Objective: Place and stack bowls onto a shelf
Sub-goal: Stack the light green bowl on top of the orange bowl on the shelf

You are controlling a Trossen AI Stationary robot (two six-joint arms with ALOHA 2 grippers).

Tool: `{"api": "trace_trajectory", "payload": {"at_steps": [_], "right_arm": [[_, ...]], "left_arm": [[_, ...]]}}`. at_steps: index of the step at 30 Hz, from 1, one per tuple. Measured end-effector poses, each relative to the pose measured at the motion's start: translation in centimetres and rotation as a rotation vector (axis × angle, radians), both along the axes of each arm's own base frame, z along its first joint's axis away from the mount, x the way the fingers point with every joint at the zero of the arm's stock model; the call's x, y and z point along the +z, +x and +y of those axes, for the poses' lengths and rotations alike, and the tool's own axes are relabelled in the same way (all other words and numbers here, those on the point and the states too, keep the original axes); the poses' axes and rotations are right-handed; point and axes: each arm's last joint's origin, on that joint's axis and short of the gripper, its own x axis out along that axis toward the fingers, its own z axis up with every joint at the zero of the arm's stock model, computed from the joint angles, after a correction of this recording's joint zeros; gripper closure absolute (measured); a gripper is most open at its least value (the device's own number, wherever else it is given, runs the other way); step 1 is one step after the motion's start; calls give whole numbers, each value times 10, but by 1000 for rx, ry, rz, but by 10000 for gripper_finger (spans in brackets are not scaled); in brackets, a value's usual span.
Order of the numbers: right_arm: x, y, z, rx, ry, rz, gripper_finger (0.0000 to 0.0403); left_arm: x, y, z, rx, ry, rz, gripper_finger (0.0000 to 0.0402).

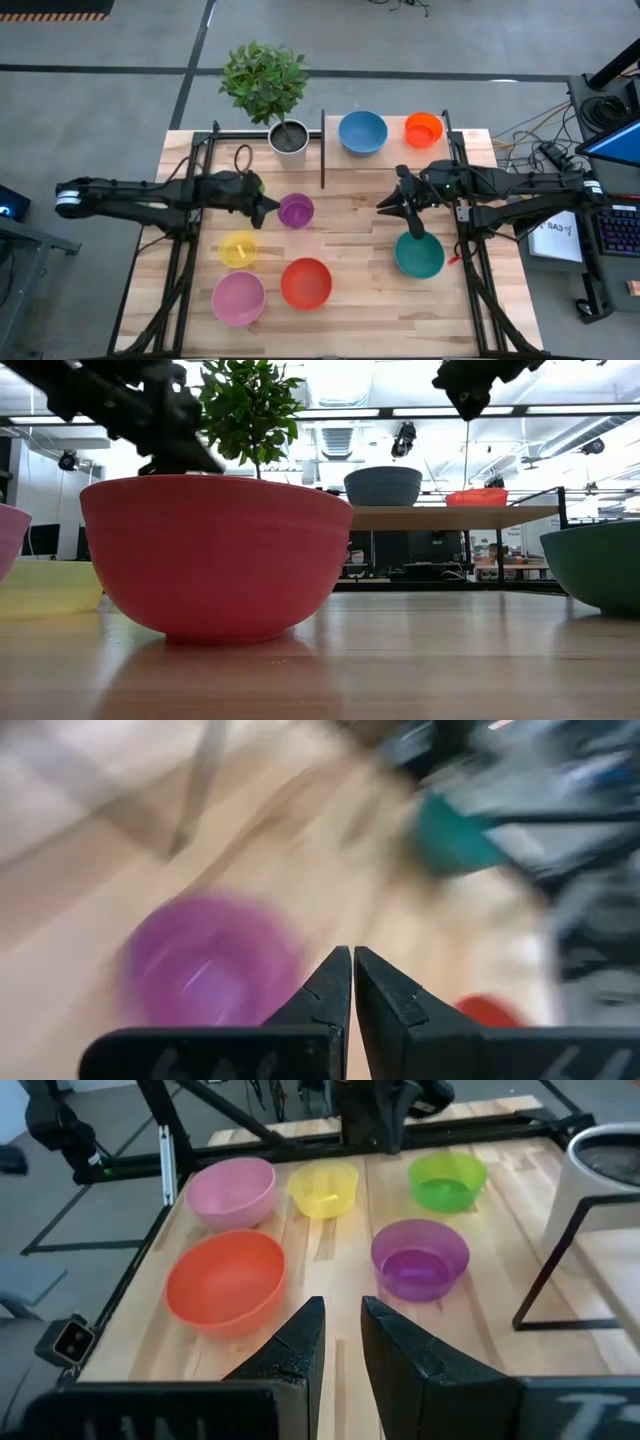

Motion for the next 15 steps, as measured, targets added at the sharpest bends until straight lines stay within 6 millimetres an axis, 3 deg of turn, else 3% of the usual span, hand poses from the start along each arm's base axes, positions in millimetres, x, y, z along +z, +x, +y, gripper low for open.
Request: {"api": "trace_trajectory", "payload": {"at_steps": [5, 9, 15], "right_arm": [[-7, 1, 1, -5, -6, 21, 344], [-8, 1, 2, -5, -8, 22, 344], [-8, 2, 2, -2, -14, 21, 344]], "left_arm": [[1, -1, 4, 186, -23, 358, 402], [2, 3, 5, 207, -32, 564, 402], [-2, 17, 10, 237, -50, 746, 395]]}}
